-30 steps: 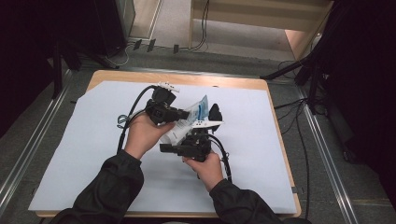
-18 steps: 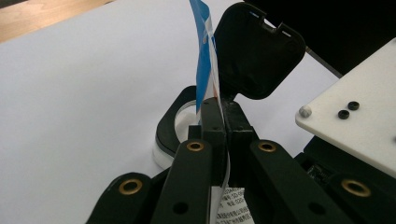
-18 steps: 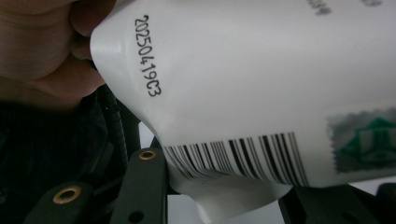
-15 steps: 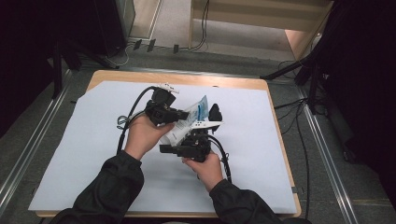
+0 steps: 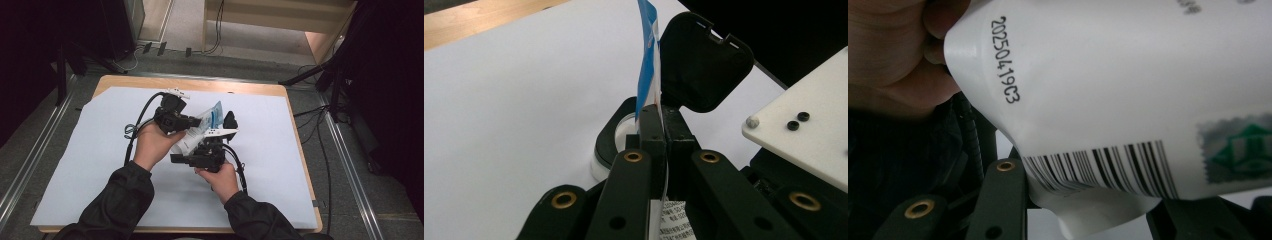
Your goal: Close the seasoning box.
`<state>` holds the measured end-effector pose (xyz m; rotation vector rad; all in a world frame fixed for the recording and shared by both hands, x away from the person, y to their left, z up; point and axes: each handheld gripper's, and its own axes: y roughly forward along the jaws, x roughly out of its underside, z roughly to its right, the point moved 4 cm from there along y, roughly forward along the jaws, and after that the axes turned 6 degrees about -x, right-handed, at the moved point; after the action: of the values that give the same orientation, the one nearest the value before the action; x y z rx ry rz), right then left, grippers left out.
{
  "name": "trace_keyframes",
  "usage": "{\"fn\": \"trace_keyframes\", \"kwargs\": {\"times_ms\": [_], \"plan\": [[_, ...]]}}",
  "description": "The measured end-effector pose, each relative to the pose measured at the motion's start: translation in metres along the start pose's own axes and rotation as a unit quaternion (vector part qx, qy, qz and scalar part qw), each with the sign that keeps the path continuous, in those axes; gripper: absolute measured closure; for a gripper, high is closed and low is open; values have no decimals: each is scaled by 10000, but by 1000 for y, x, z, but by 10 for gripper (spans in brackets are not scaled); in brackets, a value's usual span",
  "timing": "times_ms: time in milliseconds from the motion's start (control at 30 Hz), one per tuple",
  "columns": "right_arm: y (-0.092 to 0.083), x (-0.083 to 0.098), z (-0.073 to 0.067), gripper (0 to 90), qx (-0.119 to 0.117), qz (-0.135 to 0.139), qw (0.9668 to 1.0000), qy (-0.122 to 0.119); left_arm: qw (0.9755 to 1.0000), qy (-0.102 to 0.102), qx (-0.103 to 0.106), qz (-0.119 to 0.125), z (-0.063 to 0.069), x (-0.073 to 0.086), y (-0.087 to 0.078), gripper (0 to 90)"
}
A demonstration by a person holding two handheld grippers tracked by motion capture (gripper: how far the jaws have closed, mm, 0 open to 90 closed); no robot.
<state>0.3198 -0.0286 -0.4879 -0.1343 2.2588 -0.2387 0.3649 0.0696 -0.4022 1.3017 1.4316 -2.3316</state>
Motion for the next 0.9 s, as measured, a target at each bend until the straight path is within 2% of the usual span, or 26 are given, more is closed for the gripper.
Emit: {"fn": "trace_keyframes", "kwargs": {"times_ms": [567, 900], "plan": [[3, 0, -1, 648, -31, -65, 10000, -39, 10000, -40, -23, 55, -2, 3, -4, 900], [-2, 0, 4, 645, 40, -54, 10000, 15, 10000, -68, -25, 26, -2, 0, 5, 900]]}}
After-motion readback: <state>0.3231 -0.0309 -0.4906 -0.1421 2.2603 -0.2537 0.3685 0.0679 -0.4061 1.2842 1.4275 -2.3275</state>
